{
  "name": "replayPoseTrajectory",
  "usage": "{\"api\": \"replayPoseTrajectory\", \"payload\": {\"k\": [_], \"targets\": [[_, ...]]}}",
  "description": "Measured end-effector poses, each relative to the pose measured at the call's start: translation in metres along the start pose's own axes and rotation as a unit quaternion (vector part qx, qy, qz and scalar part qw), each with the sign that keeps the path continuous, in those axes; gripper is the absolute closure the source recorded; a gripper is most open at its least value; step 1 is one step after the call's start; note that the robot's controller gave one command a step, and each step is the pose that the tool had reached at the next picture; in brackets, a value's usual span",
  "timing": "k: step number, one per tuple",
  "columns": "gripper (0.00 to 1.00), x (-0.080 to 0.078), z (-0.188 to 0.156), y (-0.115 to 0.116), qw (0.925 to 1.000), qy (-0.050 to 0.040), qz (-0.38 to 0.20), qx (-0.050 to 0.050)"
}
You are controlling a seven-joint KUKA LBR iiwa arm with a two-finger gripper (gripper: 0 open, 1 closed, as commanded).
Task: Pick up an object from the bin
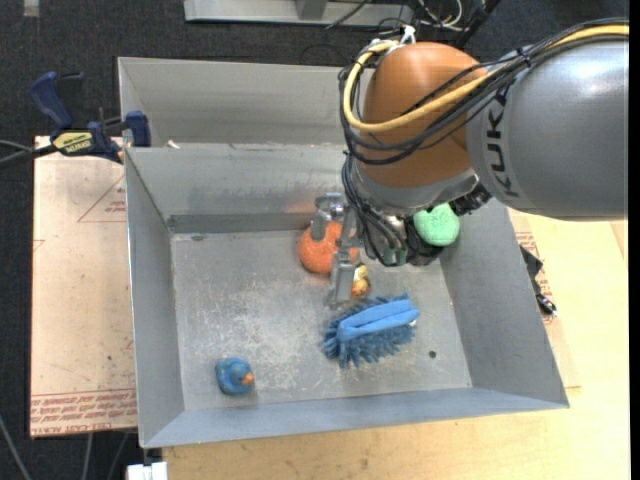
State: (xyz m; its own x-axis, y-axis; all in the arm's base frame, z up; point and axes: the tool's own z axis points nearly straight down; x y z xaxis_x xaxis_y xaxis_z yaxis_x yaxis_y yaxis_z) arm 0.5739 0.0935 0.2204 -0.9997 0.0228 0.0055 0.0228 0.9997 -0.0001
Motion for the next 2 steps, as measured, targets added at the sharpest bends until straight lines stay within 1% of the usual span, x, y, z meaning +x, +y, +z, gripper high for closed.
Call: {"api": "replayPoseTrajectory", "payload": {"k": [1,2], "targets": [[0.0,-0.005,0.042,-0.031,0.9992,-0.0073,0.038,-0.003],[0.0,-0.003,0.085,-0.041,1.0,-0.0021,0.007,-0.001]]}}
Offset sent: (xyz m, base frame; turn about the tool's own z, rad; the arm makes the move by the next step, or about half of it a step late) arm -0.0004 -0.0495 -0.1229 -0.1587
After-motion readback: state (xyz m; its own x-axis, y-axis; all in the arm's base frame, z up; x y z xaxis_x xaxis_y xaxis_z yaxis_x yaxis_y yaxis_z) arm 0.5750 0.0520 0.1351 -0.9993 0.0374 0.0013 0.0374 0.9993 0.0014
